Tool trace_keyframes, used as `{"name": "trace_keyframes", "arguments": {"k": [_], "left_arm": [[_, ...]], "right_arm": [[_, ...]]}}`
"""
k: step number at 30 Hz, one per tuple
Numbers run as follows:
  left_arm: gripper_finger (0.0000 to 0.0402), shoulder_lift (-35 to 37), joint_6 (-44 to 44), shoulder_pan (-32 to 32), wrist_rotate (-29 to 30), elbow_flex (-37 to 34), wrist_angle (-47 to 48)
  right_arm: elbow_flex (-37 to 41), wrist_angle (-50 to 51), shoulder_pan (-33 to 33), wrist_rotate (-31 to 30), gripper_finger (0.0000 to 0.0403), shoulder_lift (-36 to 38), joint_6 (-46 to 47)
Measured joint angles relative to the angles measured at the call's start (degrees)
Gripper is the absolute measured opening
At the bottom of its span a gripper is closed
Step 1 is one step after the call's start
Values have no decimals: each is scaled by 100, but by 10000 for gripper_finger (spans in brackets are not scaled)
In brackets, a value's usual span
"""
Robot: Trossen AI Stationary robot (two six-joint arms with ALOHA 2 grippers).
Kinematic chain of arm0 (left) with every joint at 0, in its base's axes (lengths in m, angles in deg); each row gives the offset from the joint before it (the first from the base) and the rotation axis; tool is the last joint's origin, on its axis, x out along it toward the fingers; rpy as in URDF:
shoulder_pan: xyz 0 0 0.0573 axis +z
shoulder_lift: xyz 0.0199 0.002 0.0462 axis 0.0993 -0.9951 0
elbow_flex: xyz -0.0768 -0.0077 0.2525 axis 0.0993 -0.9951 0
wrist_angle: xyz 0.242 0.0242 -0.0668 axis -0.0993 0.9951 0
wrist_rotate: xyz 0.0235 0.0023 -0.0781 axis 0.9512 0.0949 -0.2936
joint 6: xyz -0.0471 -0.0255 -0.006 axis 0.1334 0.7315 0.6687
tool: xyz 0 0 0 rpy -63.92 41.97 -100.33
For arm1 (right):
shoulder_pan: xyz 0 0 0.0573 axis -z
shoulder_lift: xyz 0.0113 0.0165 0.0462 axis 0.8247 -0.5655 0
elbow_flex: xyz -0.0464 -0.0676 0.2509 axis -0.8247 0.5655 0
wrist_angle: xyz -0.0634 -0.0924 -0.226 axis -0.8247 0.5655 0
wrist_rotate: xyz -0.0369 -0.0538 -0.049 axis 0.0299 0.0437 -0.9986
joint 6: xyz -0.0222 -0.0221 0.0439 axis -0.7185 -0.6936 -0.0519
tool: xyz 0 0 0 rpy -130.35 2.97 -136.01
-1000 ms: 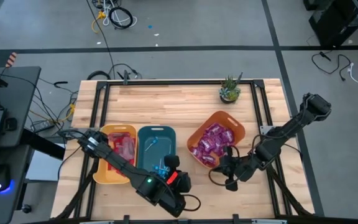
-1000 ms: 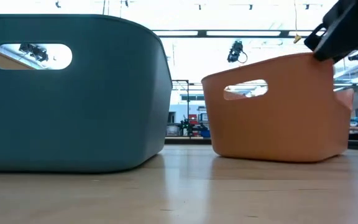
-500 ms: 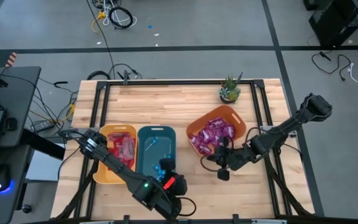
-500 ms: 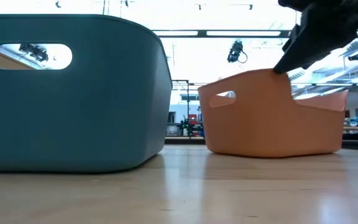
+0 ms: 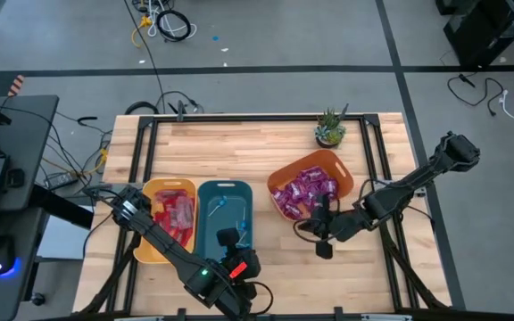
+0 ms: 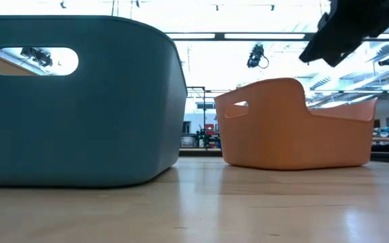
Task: Sort candy
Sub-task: Adjust the colored bins
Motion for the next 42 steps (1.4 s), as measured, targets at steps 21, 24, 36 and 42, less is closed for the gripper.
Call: {"name": "trace_keyframes", "arguments": {"k": [21,24,36,42], "left_arm": [[1,0,143,-246,367,0,143],[1,0,143,-246,367,0,147],[1,0,143,-246,367,0,156],[1,0,144,-246,367,0,156]], "right_arm": [[0,2977,1034,-708,0,2444,1145],[0,3206,1348,-762,0,2519,1042],[0,5080,2366,-1038,0,2530,1981],[0,5520,2546,-1033,0,2518,2368]]}}
